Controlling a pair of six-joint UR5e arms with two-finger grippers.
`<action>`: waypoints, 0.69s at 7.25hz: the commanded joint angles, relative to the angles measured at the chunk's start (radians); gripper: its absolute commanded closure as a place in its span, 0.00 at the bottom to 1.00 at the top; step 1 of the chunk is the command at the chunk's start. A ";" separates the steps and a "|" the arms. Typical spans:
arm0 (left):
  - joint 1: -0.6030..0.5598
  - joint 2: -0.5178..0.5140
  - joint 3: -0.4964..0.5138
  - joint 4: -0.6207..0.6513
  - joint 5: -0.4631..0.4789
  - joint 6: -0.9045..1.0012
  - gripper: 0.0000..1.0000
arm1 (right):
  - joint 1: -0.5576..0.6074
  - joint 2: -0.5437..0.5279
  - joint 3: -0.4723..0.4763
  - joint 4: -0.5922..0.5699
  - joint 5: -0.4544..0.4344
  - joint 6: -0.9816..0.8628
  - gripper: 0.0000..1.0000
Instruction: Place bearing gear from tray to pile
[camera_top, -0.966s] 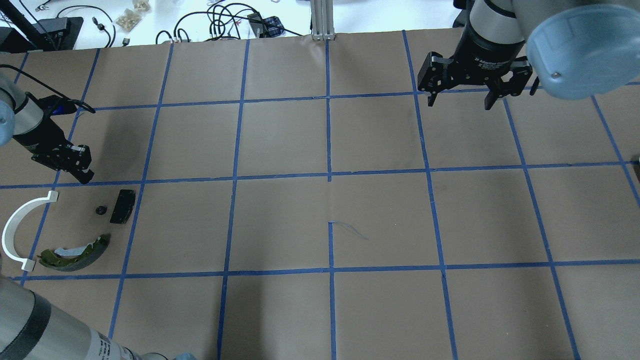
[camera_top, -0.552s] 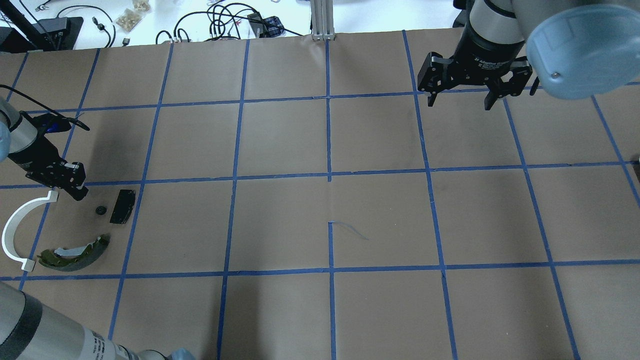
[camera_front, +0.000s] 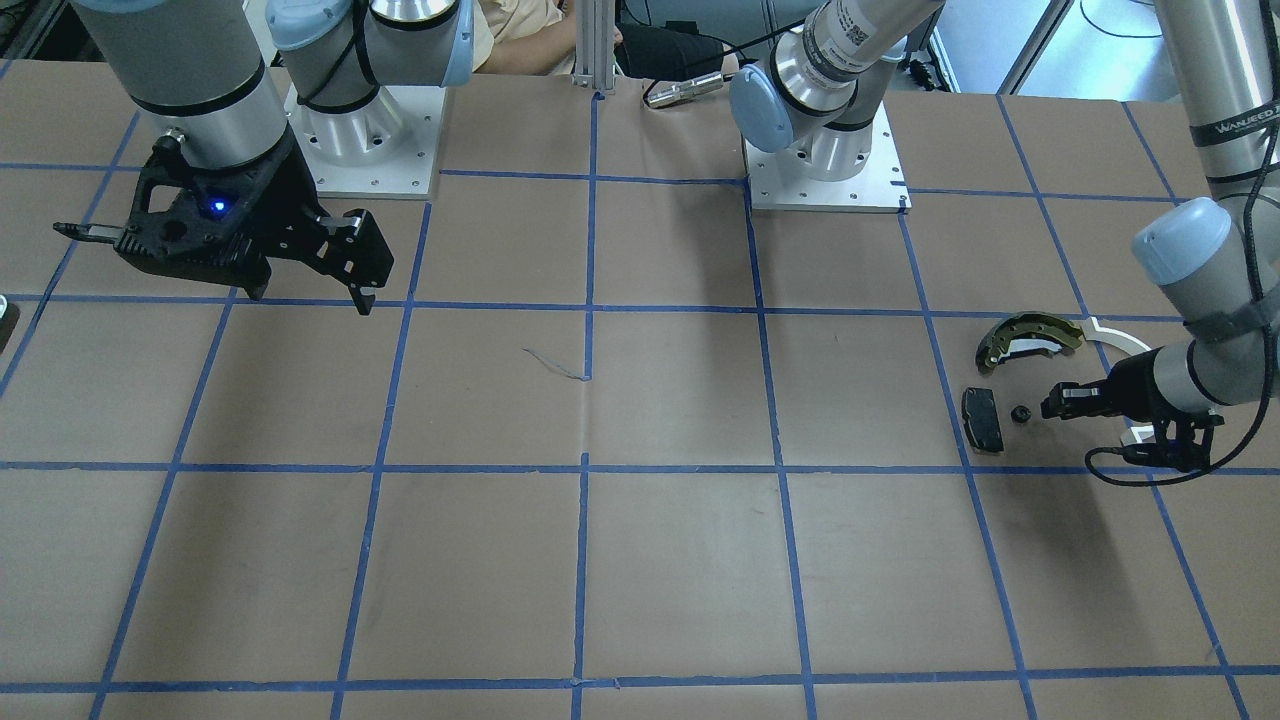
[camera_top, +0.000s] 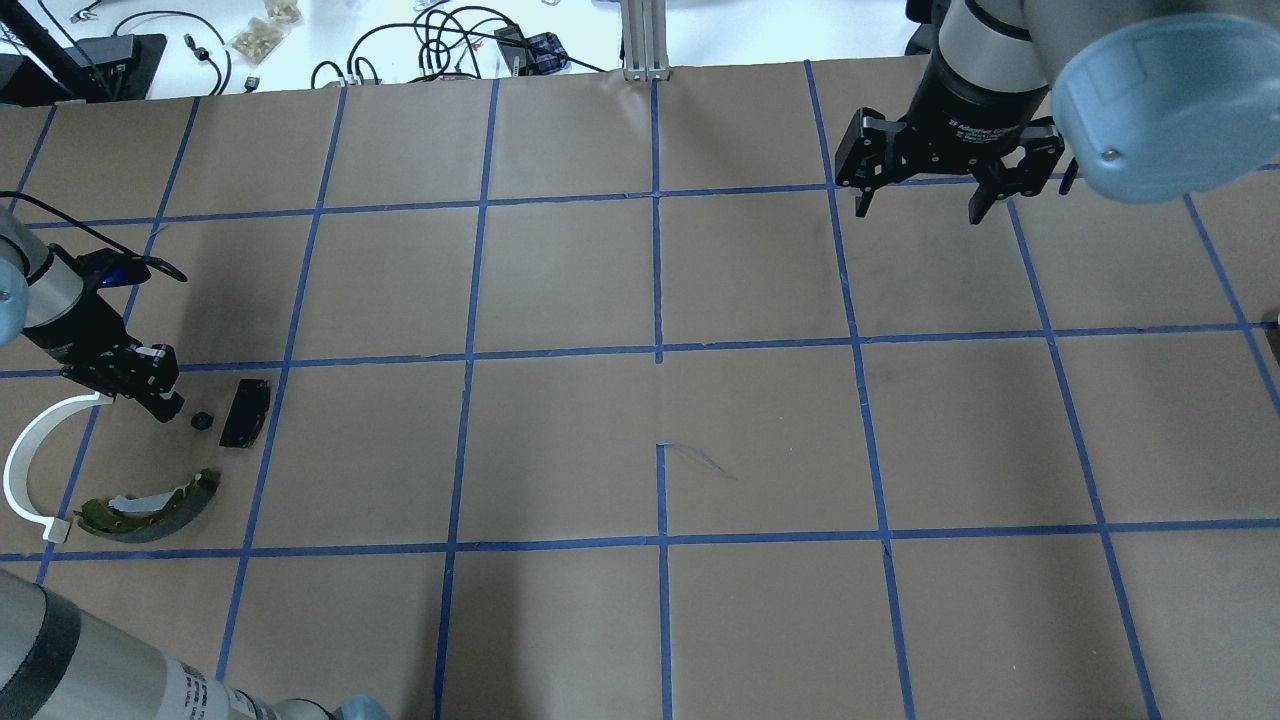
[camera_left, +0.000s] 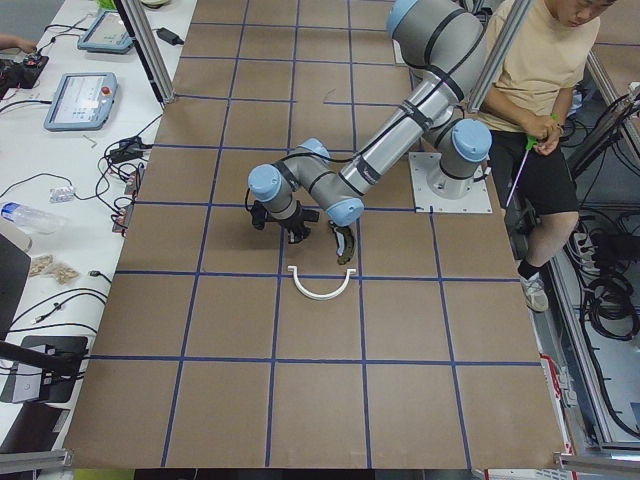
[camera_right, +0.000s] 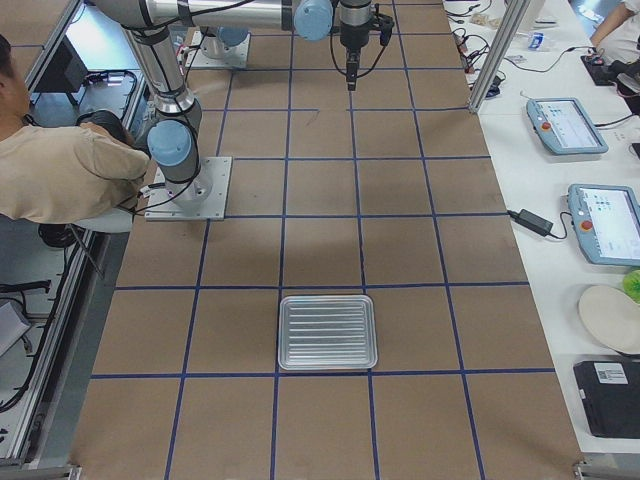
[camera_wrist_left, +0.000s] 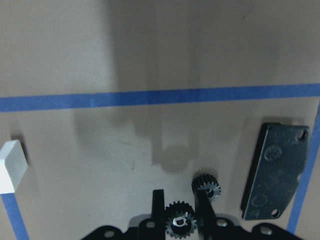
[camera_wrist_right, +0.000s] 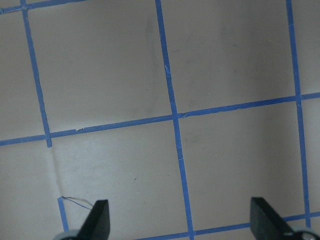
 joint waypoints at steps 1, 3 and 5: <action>0.002 -0.004 -0.005 -0.002 0.006 0.000 1.00 | 0.000 -0.002 0.003 0.000 -0.002 -0.001 0.00; 0.002 -0.009 -0.005 0.000 0.006 0.000 1.00 | 0.000 -0.002 0.003 0.000 -0.002 -0.001 0.00; 0.002 -0.018 -0.005 0.000 0.006 0.000 0.97 | 0.000 -0.003 0.004 0.000 -0.002 -0.001 0.00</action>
